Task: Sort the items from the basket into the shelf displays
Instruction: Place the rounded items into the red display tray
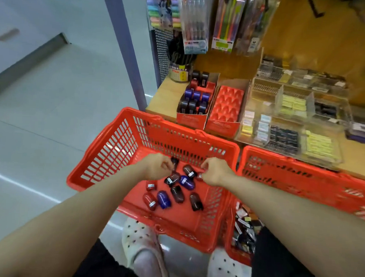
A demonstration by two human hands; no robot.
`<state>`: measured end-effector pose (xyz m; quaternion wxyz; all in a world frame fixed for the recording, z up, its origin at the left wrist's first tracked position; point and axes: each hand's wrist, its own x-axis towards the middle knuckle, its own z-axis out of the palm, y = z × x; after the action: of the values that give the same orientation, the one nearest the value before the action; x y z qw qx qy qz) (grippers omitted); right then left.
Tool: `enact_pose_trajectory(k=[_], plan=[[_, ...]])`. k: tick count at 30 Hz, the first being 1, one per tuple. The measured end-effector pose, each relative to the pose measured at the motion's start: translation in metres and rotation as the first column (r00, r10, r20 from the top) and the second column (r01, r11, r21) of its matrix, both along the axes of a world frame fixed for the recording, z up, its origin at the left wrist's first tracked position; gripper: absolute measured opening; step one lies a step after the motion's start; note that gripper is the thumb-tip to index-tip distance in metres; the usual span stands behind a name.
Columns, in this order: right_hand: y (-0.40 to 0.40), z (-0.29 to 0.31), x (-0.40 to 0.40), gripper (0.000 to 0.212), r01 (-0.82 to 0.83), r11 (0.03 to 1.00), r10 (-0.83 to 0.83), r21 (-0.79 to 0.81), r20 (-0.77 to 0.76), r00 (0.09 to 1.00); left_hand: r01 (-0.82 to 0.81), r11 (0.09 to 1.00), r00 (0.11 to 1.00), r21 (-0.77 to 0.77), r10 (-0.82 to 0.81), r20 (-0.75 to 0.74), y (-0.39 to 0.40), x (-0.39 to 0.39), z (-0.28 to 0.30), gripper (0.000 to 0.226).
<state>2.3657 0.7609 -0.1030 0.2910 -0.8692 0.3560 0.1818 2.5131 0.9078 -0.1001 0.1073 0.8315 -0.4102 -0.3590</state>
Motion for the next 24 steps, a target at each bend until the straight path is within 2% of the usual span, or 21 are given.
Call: enact_pose_trajectory(k=[3,5,7,9,12,15,17,19,20,22,23,24], plan=[[0.002,-0.030,-0.002,0.033,-0.043,0.999,0.042,-0.003,-0.153,0.987,-0.139,0.981,0.978,0.138,0.158,-0.138,0.020,0.002,-0.049,0.028],[0.001,-0.051,0.010,0.031,-0.072,0.997,0.068,-0.011,-0.203,0.977,-0.192,0.960,0.959,0.202,0.227,-0.169,0.030,0.009,-0.078,0.025],[0.006,-0.078,0.024,0.035,-0.063,0.998,0.055,-0.021,-0.244,0.968,-0.250,0.948,0.943,0.197,0.285,-0.170,0.034,0.019,-0.102,0.015],[0.017,-0.112,0.035,0.048,-0.011,1.000,0.006,-0.017,-0.271,0.962,-0.314,0.933,0.917,0.175,0.346,-0.198,0.032,0.027,-0.121,0.004],[0.037,-0.160,0.035,0.051,0.009,1.000,-0.018,-0.030,-0.327,0.945,-0.433,0.889,0.840,0.151,0.458,-0.291,0.025,0.031,-0.145,0.013],[0.052,-0.193,0.020,0.042,-0.071,0.982,-0.002,-0.173,-0.390,0.921,-0.488,0.865,0.779,0.118,0.493,-0.387,0.019,0.028,-0.157,0.020],[0.059,-0.205,0.012,0.044,-0.166,0.953,0.051,-0.254,-0.405,0.913,-0.474,0.874,0.778,0.112,0.475,-0.411,0.018,0.026,-0.161,0.022],[0.062,-0.208,0.011,0.045,-0.186,0.949,0.079,-0.253,-0.382,0.921,-0.452,0.885,0.798,0.110,0.456,-0.394,0.018,0.024,-0.164,0.026],[0.062,-0.206,0.014,0.044,-0.134,0.964,0.047,-0.228,-0.349,0.936,-0.441,0.891,0.807,0.107,0.446,-0.388,0.019,0.022,-0.165,0.029],[0.055,-0.199,0.021,0.042,0.106,0.988,-0.129,-0.112,-0.230,0.965,-0.416,0.906,0.808,0.077,0.407,-0.426,0.020,0.017,-0.165,0.037],[0.051,-0.194,0.027,0.042,0.243,0.970,-0.239,-0.001,-0.181,0.954,-0.385,0.922,0.817,0.040,0.361,-0.450,0.020,0.015,-0.163,0.045],[0.045,-0.189,0.033,0.041,0.382,0.911,-0.360,0.155,-0.152,0.920,-0.328,0.945,0.841,-0.005,0.290,-0.456,0.021,0.012,-0.160,0.055]])
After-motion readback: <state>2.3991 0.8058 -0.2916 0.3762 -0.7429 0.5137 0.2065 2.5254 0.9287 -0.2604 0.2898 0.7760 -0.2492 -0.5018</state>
